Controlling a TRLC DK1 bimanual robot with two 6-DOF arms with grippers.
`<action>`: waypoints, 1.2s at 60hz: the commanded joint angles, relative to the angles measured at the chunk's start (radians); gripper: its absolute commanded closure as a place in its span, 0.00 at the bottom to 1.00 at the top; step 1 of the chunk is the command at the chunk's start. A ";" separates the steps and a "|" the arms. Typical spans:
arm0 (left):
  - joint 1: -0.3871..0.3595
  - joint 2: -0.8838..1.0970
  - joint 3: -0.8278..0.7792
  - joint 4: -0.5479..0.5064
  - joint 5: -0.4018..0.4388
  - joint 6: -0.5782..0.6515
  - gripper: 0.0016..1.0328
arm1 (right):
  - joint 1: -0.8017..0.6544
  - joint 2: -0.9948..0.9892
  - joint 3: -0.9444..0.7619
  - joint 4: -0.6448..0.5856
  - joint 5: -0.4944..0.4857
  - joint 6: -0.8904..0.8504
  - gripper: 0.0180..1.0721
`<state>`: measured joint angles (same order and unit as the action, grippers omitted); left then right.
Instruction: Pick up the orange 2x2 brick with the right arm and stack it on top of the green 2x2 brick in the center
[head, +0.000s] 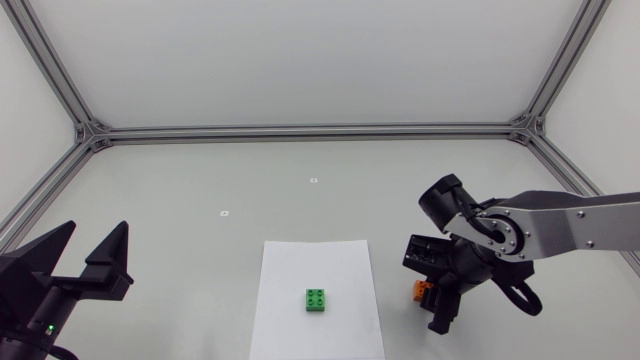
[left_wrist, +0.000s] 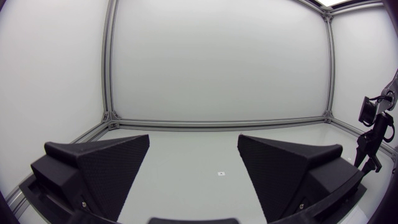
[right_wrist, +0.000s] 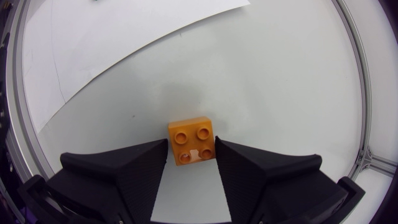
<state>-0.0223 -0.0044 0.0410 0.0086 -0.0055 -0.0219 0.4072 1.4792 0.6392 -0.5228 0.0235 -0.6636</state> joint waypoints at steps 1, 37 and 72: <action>0.002 -0.008 -0.041 -0.013 0.004 0.013 0.04 | 0.008 0.021 0.001 0.000 -0.004 -0.039 0.53; 0.002 -0.008 -0.041 -0.015 0.004 0.013 0.04 | 0.019 0.036 0.005 0.015 -0.005 -0.094 0.57; 0.002 -0.008 -0.041 -0.015 0.004 0.013 0.04 | 0.160 -0.096 0.085 -0.115 -0.019 -0.030 0.77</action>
<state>-0.0223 -0.0044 0.0410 0.0090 -0.0055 -0.0219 0.5228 1.4143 0.6876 -0.6136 0.0048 -0.7349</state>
